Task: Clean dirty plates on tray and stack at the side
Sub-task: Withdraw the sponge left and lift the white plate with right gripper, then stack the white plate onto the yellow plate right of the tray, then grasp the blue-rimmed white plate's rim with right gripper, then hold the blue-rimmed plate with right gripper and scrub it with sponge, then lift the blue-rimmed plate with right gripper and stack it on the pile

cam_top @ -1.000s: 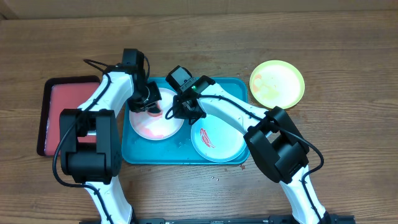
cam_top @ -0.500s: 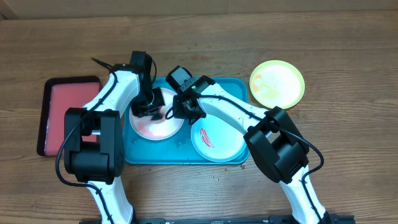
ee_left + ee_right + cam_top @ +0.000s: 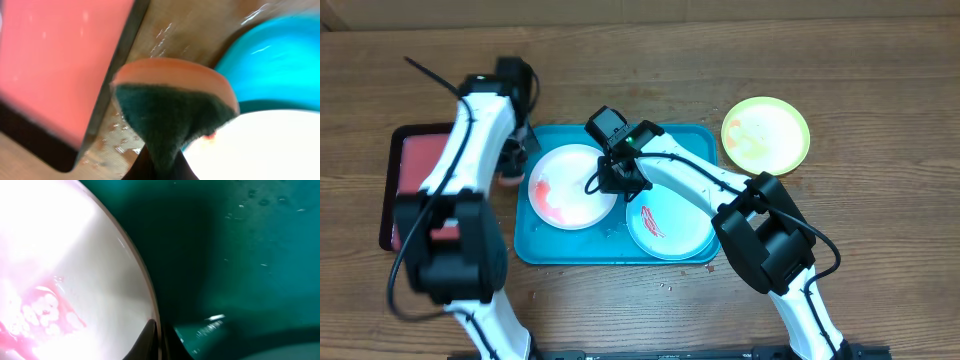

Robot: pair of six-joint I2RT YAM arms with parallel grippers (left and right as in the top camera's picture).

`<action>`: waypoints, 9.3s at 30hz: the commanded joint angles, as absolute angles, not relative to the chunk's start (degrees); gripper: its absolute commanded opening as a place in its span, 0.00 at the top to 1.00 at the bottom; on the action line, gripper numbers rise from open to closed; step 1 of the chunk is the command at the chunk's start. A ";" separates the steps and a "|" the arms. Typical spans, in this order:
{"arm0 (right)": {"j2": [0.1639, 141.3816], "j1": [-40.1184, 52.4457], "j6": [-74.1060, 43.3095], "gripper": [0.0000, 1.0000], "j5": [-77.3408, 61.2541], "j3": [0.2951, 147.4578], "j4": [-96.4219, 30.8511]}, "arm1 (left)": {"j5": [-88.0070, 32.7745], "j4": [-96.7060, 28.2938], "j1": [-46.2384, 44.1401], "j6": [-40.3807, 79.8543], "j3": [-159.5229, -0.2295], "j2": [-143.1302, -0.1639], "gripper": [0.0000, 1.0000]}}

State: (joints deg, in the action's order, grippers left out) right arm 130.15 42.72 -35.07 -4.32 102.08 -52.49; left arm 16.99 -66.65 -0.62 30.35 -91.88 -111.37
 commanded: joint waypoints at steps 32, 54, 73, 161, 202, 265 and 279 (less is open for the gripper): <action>123.00 60.97 0.82 0.96 89.95 125.67 -69.71 | -8.84 -68.62 32.47 33.87 -88.71 -94.50 0.96; 123.00 13.50 -13.98 0.96 4.73 125.64 -81.43 | -8.88 -68.49 32.42 33.23 -88.64 -94.50 0.96; 123.22 -10.83 -13.08 0.62 -13.54 102.65 -73.10 | -8.60 -67.02 27.92 30.33 -88.49 -94.50 0.96; 111.50 28.88 -24.29 0.73 -13.15 68.95 -37.26 | -15.84 -64.66 -2.63 14.13 -86.61 -96.38 0.96; 111.53 29.67 -31.97 0.96 -13.52 68.95 -35.20 | 35.11 -64.66 -20.88 36.64 -87.31 -131.20 0.96; 110.89 33.28 -25.02 0.96 0.14 87.66 -54.06 | 4.45 -71.31 6.55 34.74 -101.08 -100.14 0.95; 110.89 50.61 -25.02 0.96 41.12 107.50 -71.29 | 4.43 -58.85 28.10 34.68 -84.23 -100.07 0.96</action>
